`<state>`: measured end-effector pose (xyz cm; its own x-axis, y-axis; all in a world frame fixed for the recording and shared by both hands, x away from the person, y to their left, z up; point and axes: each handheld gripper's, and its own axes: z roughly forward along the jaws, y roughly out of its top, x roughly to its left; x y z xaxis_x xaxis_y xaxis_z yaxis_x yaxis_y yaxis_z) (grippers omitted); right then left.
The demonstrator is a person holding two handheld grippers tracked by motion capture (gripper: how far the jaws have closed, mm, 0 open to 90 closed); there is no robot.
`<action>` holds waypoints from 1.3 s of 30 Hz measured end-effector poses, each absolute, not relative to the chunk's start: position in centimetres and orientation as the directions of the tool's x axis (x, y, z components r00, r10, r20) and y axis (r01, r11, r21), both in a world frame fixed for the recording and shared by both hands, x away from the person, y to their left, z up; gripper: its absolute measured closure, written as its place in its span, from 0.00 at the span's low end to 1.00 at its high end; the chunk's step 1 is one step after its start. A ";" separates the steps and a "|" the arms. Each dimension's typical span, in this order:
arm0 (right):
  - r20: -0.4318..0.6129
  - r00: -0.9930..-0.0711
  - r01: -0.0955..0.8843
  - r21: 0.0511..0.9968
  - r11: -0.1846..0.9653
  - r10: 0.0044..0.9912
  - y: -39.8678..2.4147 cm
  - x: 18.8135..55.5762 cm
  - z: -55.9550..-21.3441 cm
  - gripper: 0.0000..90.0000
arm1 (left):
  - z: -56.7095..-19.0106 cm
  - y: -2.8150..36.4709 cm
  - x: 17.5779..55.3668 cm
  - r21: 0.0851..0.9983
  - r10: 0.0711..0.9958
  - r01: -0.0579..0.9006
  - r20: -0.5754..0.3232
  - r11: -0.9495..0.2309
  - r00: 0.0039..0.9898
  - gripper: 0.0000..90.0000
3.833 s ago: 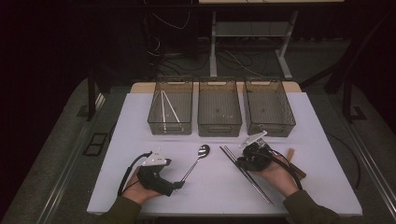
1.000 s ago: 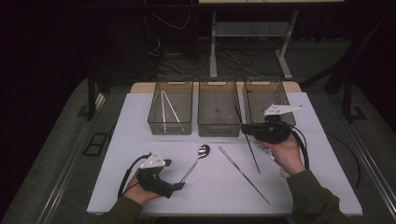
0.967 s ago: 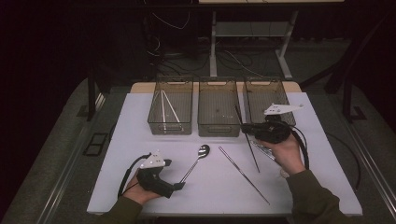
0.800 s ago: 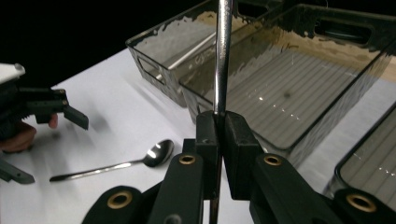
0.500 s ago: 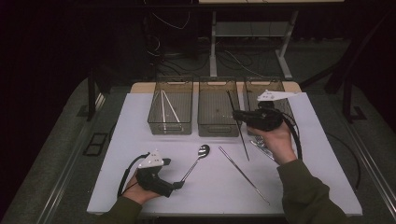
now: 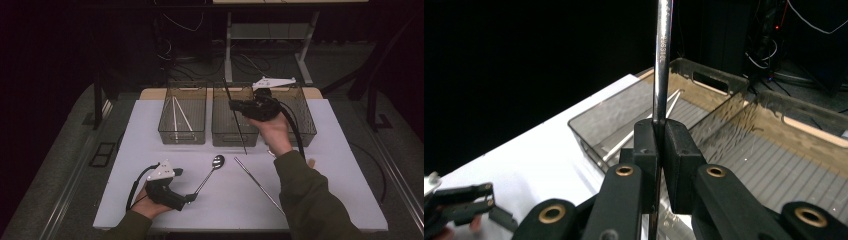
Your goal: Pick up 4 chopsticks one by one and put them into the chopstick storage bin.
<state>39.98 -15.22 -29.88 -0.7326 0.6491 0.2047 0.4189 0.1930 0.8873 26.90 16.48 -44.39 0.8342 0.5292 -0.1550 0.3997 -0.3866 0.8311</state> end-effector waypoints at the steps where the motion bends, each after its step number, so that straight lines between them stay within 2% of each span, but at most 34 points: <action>1: 0.205 -0.731 0.419 0.888 0.191 0.651 -14.9 40.2 -29.7 0.95 | -44.4 16.4 26.9 0.834 0.529 0.402 -0.162 -0.378 0.833 0.00; 25: 0.194 -0.700 0.387 0.912 0.136 0.687 -8.7 45.0 -27.0 0.95 | -44.4 16.2 27.4 0.832 0.518 0.394 -0.156 -0.390 0.841 0.00; 39: 0.204 -0.684 0.402 0.906 0.129 0.700 -4.4 47.7 -27.6 0.95 | -44.2 16.3 27.3 0.836 0.513 0.387 -0.152 -0.389 0.845 0.00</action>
<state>47.67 -4.39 -27.56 -0.6840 0.7004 0.2038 0.4024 0.1292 0.9063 27.33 16.31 -44.18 0.8450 0.5128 -0.1518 0.3865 -0.3894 0.8361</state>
